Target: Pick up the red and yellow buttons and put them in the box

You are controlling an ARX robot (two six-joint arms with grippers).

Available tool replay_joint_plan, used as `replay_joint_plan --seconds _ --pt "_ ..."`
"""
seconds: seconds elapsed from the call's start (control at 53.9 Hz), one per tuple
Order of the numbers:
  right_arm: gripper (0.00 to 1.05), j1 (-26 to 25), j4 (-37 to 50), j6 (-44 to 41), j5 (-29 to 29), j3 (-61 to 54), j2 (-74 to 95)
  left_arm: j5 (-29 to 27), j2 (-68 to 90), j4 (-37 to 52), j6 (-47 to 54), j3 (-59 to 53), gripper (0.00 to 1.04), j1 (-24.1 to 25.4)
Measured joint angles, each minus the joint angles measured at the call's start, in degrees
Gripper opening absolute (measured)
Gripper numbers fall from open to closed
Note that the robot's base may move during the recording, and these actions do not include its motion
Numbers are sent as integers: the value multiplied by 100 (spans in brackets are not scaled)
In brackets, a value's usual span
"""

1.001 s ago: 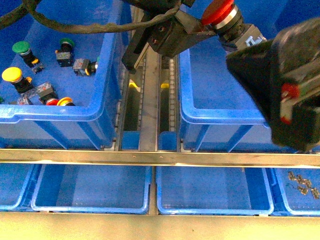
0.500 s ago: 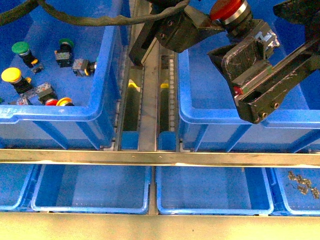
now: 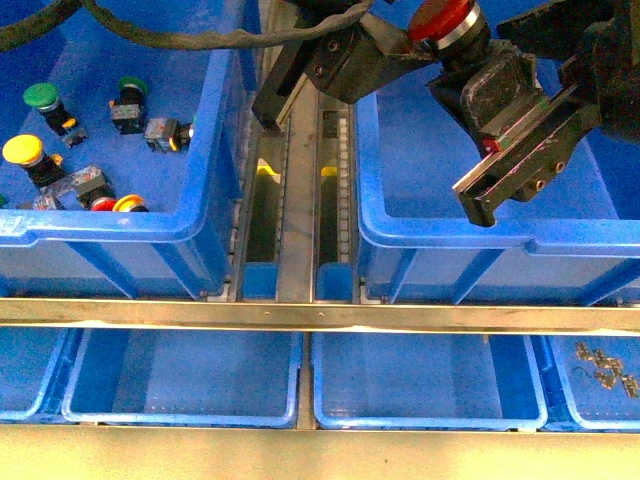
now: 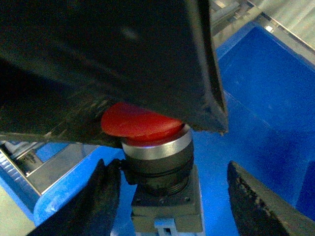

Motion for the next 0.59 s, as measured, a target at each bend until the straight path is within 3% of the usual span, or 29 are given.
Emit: replay_joint_plan --seconds 0.13,0.204,0.519,0.593 --pt "34 7 -17 -101 -26 0 31 -7 0 -24 2 2 34 13" --pt "28 9 -26 -149 -24 -2 33 -11 0 -24 0 2 34 22" --pt "27 -9 -42 -225 -31 -2 31 -63 0 -63 24 4 34 24" --pt "27 -22 -63 -225 -81 -7 31 -136 0 -63 77 7 43 22"
